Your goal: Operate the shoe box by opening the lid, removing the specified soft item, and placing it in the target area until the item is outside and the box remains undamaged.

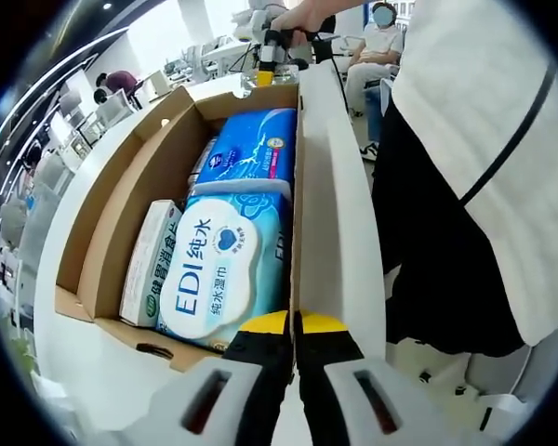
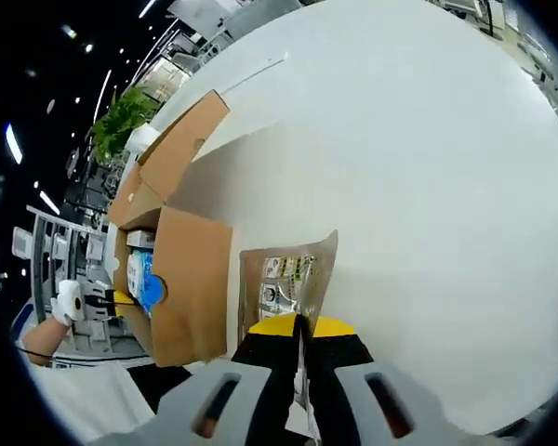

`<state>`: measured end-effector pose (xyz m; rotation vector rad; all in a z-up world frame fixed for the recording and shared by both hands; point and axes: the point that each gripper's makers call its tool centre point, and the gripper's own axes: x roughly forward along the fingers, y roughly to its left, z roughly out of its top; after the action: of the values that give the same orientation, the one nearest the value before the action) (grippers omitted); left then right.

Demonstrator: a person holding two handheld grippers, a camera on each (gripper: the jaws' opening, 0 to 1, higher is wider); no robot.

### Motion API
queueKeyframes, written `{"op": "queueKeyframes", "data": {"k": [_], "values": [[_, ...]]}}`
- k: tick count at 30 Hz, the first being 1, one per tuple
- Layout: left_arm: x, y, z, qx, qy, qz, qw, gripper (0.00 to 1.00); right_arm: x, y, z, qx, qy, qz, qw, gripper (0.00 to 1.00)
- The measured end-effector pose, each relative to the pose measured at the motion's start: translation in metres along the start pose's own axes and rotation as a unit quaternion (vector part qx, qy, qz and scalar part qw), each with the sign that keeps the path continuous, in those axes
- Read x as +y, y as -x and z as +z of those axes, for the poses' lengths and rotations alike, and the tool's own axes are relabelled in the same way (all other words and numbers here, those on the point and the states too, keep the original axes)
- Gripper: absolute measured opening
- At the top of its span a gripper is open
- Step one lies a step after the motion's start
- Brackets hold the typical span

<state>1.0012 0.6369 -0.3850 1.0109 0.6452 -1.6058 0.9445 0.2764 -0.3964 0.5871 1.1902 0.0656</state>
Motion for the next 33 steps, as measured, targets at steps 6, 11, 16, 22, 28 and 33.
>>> {"op": "queueKeyframes", "data": {"k": [6,11,16,22,28,33], "values": [[0.000,0.001,0.001,0.000,0.000,0.000,1.0000,0.01,-0.007,-0.005,0.000,-0.008,0.016,-0.022,0.9996,0.01],[0.000,0.000,0.001,0.000,0.000,-0.001,1.0000,0.01,-0.010,-0.007,0.001,-0.014,0.035,-0.042,0.9984,0.02],[0.000,0.000,-0.001,0.000,0.001,0.000,1.0000,0.01,-0.013,-0.009,0.002,-0.040,0.070,-0.083,0.9933,0.05],[0.000,0.000,-0.001,-0.001,0.001,0.000,1.0000,0.01,-0.021,-0.011,0.005,-0.048,0.092,-0.102,0.9894,0.11],[0.000,0.000,0.000,-0.002,0.000,0.000,1.0000,0.01,-0.024,-0.008,0.002,-0.052,0.091,-0.107,0.9888,0.14],[0.000,0.000,0.000,-0.003,0.001,0.002,1.0000,0.01,-0.026,-0.005,-0.004,-0.053,0.089,-0.102,0.9893,0.17]]}}
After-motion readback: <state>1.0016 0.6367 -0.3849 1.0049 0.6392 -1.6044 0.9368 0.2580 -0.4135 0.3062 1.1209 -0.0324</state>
